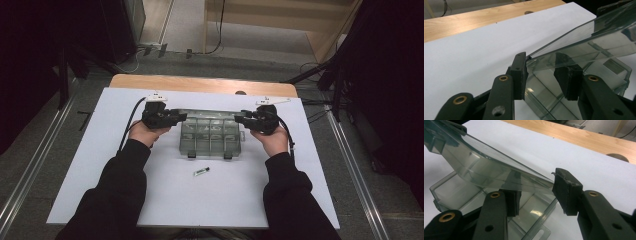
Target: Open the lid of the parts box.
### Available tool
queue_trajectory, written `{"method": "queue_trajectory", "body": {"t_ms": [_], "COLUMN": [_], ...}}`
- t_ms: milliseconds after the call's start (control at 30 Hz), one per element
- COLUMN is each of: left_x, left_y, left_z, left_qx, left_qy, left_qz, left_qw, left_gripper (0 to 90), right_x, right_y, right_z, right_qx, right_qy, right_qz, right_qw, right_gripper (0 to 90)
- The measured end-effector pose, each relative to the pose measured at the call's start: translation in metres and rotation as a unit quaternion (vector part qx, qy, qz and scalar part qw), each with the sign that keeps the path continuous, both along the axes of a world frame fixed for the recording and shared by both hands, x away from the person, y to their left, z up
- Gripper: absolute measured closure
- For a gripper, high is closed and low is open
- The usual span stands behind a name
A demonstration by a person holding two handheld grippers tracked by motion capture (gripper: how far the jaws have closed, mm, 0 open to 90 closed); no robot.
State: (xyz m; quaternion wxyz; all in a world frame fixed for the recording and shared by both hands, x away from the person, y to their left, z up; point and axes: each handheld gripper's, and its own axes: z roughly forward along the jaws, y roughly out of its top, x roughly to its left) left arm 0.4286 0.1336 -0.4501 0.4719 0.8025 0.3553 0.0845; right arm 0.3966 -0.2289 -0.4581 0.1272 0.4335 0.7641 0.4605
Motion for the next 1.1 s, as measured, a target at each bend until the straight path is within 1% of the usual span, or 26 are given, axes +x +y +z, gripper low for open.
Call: {"method": "queue_trajectory", "body": {"t_ms": [167,367,733,867,967,1033,1100], "left_x": [0.001,0.004,0.008,0.009,0.010,0.010,0.011], "left_y": [-0.003,-0.003,-0.006,-0.007,-0.008,-0.009,-0.011], "left_z": [0.000,-0.002,-0.007,-0.008,-0.010,-0.011,-0.011], "left_qx": [0.007,-0.005,-0.007,-0.009,-0.003,0.000,0.000], "left_qy": [-0.012,-0.012,-0.024,-0.027,-0.033,-0.043,-0.045], "left_qz": [0.006,0.012,0.027,0.032,0.038,0.044,0.044], "left_qw": [0.9999,0.9998,0.9993,0.9990,0.9987,0.9981,0.9980], "left_gripper": [61.9,61.9,61.9,62.1,62.1,62.1,62.2], "right_x": [0.002,0.005,0.009,0.012,0.013,0.014,0.016], "right_y": [0.000,0.001,0.002,0.003,0.004,0.005,0.006], "right_z": [0.000,0.000,-0.001,-0.002,-0.003,-0.004,-0.004], "right_qx": [0.002,0.003,0.010,0.010,0.011,0.010,0.011], "right_qy": [-0.001,-0.002,-0.005,-0.011,-0.015,-0.016,-0.020], "right_qz": [-0.003,-0.006,-0.017,-0.020,-0.023,-0.022,-0.023], "right_qw": [1.0000,1.0000,0.9998,0.9997,0.9996,0.9996,0.9995], "right_gripper": [58.6,58.6,59.0,58.9,58.7,58.8,58.9]}}
